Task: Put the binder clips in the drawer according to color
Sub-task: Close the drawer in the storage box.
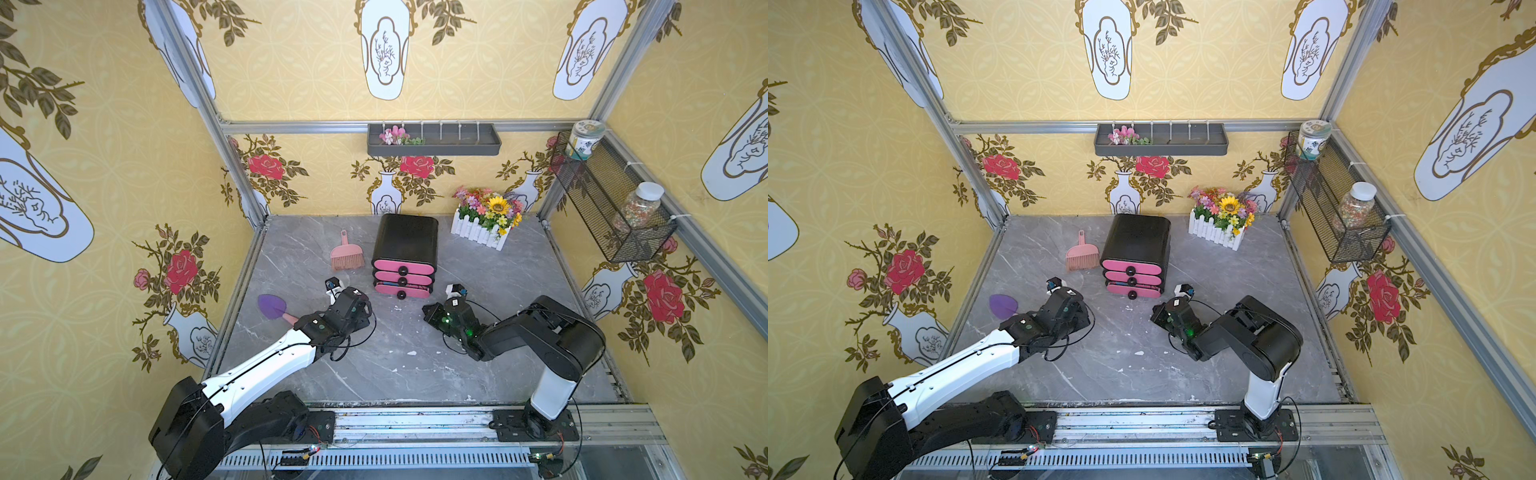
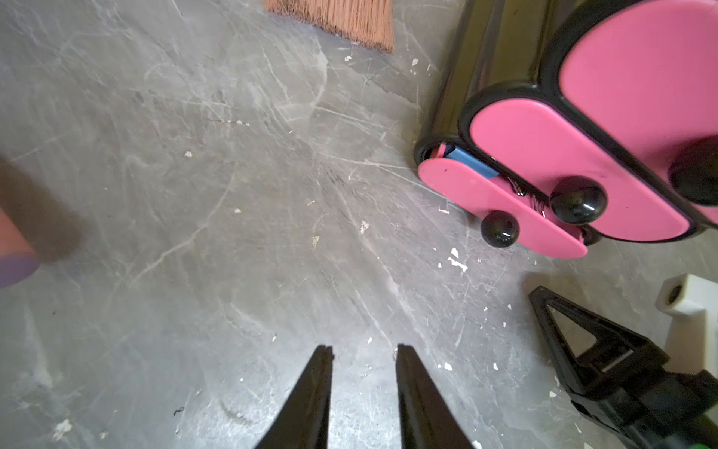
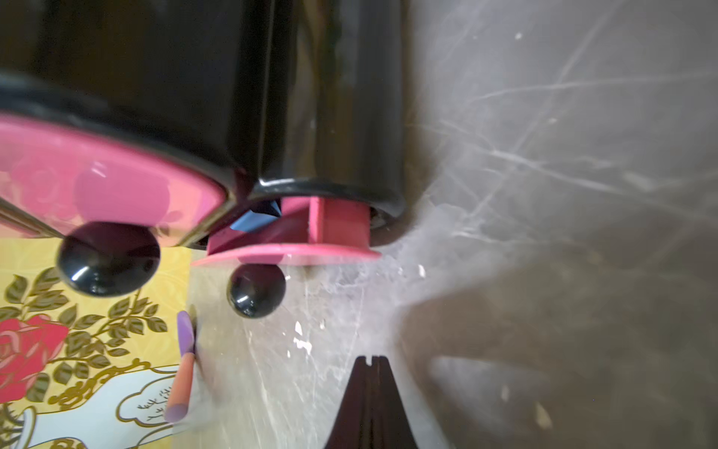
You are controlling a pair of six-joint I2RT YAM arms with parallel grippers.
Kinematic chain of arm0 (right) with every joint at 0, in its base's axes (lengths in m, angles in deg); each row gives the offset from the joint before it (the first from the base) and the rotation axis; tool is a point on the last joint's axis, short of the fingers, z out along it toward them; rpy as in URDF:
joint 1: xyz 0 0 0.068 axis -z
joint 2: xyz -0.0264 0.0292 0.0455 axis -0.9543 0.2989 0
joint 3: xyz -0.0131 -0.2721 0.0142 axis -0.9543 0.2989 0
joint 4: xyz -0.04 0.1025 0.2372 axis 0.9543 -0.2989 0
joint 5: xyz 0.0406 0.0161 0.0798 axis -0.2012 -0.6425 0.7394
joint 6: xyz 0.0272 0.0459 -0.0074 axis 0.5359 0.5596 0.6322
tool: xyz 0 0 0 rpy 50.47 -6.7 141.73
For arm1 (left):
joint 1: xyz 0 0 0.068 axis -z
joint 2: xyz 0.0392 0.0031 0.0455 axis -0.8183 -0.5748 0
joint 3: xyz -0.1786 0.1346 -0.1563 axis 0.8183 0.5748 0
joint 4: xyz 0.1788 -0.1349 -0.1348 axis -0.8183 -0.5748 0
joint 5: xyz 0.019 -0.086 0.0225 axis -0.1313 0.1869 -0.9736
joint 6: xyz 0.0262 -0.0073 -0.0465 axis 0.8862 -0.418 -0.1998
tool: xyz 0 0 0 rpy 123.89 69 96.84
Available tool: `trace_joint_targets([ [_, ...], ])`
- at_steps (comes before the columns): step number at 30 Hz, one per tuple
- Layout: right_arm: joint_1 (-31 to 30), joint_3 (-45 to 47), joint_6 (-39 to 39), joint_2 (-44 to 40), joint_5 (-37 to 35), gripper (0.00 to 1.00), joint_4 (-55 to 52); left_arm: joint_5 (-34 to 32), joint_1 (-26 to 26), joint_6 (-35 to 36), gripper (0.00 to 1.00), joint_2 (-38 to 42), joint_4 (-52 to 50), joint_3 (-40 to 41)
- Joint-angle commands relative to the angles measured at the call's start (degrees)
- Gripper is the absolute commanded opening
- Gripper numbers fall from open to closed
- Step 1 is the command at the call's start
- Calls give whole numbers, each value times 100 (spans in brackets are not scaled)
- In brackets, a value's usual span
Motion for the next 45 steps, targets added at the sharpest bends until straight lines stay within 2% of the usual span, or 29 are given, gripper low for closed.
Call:
trace_joint_targets([
  [1,2,-38,211,251,-101,0,1193,167,-59,-56,34,35,-86,74],
  [6,38,-156,182,438,-114,0,1443,245,-68,-131,34,35,-97,133],
  [23,267,-570,76,723,-159,0,1212,312,-77,-276,36,176,-174,174],
  [28,226,-361,-81,537,42,0,1256,243,-77,-251,43,284,-236,92],
  [31,98,-26,-408,-44,99,0,966,62,-77,-204,54,504,-209,57],
  [33,-22,195,-760,-728,23,6,449,-111,-85,-122,63,695,-105,30],
  [35,-204,273,-1260,-1626,-174,14,-580,-372,-106,14,71,876,43,-7],
  [38,-640,4,-2208,-3169,-1041,39,-2853,-850,-167,285,86,1043,275,-139],
  [40,-819,-210,-2726,-3923,-1565,57,-3948,-1343,-173,444,89,1064,422,-321],
  [42,-831,-447,-3135,-4559,-2085,70,-4862,-1840,-177,1089,89,1097,913,-385],
  [43,-826,-561,-3311,-4777,-2364,74,-5228,-1914,-173,1538,89,1135,1367,-311],
  [45,-823,-840,-3638,-5090,-3204,89,-5889,-1859,-181,2614,92,1195,2371,-190],
])
